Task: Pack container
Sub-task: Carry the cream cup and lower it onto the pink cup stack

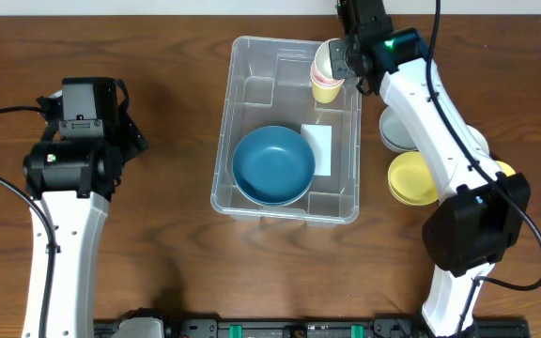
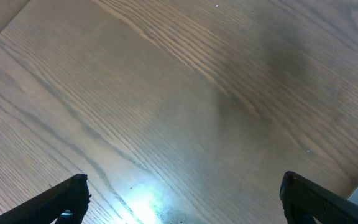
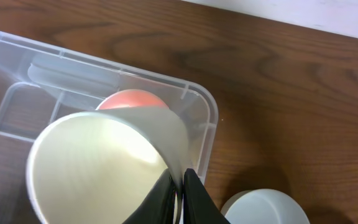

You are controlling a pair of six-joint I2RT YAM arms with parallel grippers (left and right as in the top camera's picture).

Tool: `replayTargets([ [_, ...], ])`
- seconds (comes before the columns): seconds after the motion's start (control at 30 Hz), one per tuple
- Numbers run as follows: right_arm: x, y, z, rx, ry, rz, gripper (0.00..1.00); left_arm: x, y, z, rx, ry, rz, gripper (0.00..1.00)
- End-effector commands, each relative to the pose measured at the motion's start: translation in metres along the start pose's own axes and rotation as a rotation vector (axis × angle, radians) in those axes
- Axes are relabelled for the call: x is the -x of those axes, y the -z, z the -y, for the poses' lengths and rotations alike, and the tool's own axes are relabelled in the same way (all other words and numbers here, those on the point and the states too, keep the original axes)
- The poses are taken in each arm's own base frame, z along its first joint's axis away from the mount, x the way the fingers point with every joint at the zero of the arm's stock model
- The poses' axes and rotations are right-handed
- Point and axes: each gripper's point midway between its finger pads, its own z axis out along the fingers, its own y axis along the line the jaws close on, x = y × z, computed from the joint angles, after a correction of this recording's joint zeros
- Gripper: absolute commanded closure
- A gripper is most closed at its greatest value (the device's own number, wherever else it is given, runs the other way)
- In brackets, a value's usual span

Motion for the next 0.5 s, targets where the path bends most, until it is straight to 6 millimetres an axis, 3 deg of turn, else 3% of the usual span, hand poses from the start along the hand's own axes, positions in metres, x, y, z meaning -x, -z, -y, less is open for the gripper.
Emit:
replayTargets([
  [0.0,-0.0020,-0.0044,-0.0020,0.017,-0.016,-0.011,0.93,0.0025,0.0018,-0.0048,0.018,-0.001,0.014,0.02],
  [0.47,0.0059,-0.0044,-0.0032,0.023,-0.023,0.021,0.98,0.0025,0.0018,-0.0048,0.018,-0.001,0.014,0.02],
])
